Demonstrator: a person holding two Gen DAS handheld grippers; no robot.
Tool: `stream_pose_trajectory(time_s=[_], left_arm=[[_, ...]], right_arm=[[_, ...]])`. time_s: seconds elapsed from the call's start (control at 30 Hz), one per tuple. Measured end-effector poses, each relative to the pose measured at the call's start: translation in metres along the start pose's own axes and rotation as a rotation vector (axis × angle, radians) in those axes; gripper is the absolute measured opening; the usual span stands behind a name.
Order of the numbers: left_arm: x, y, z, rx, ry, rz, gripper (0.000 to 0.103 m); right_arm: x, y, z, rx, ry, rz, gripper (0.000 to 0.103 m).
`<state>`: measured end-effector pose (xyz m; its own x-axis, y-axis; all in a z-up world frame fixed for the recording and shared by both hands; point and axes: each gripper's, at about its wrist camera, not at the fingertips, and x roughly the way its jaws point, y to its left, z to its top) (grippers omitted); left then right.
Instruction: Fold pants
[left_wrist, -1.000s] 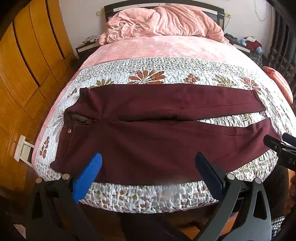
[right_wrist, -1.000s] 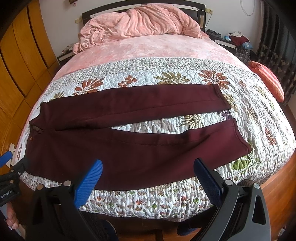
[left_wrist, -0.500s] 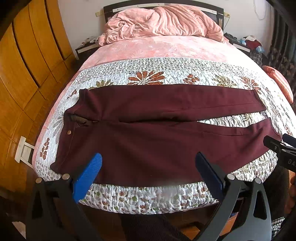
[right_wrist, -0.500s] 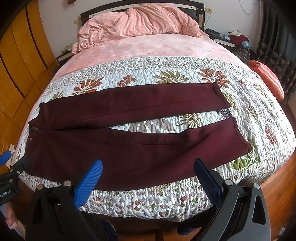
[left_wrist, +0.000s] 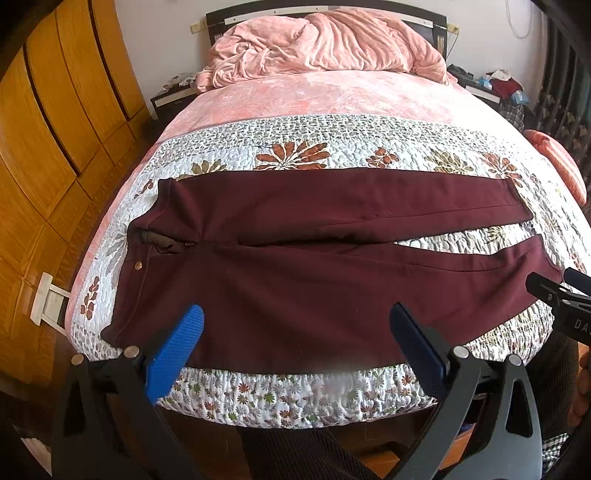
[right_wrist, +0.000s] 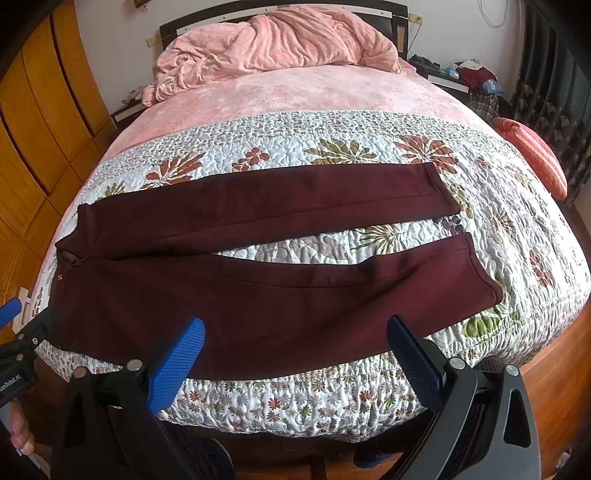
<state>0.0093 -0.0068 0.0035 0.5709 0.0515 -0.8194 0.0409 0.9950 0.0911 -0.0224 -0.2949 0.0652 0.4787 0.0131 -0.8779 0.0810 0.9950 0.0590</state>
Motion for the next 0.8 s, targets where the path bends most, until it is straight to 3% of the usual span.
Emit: stream_pose_trajectory(time_s=[0.8], left_arm=[[0.0026, 0.0026, 0.0012, 0.001, 0.000, 0.002, 0.100]], right_arm=[[0.0021, -0.0029, -0.0016, -0.003, 0.001, -0.001, 0.099]])
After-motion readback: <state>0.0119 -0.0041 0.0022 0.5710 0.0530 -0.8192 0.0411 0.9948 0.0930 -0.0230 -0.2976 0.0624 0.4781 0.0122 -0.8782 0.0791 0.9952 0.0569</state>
